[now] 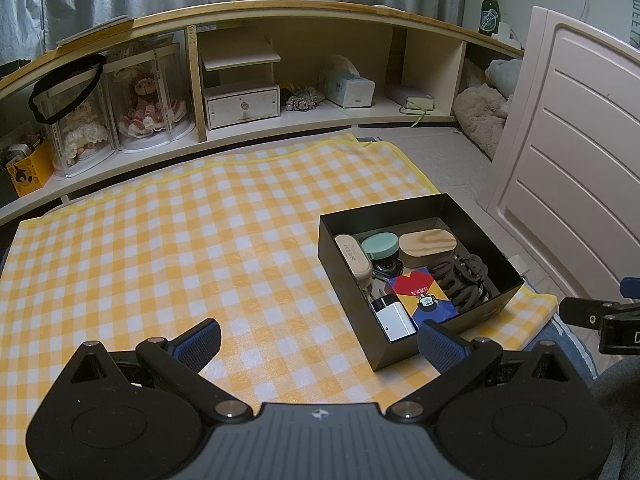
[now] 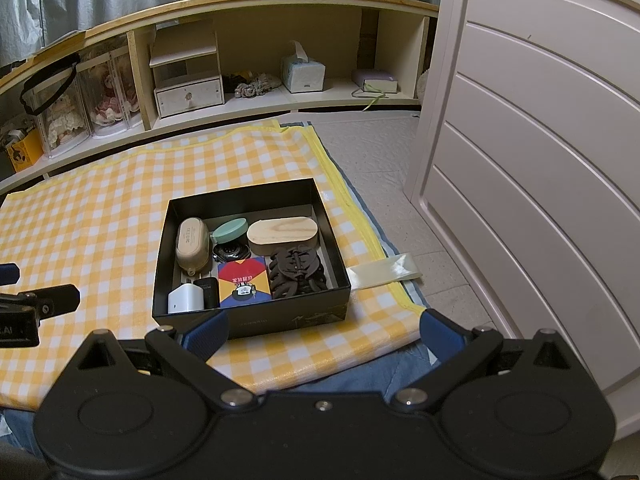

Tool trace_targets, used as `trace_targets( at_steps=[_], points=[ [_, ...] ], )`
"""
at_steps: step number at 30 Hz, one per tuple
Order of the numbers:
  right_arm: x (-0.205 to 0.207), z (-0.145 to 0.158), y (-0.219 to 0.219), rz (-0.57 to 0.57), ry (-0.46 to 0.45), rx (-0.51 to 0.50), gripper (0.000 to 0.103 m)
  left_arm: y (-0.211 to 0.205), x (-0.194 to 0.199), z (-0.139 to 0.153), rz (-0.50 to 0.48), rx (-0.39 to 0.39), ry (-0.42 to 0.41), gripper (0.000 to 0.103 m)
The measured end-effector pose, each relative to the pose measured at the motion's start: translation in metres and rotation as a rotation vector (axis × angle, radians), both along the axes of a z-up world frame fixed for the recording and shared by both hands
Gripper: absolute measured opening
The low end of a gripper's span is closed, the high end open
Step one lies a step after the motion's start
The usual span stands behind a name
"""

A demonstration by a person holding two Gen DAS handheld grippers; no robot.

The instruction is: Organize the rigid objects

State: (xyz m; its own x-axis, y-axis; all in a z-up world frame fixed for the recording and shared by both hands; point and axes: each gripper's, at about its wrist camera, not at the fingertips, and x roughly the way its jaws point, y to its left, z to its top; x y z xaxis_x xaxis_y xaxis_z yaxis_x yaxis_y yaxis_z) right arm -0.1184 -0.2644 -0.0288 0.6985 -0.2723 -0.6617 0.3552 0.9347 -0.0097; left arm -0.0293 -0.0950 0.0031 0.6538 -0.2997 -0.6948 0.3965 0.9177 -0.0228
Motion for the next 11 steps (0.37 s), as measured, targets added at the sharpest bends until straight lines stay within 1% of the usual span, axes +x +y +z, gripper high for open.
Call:
trace_targets(
  at_steps=[11],
  points=[
    [0.0002,0.0001,0.0006,0.0,0.001,0.001,0.103,0.0003,-0.0001,-0.0002,0.001,-0.001,0.002,0.103]
  ],
)
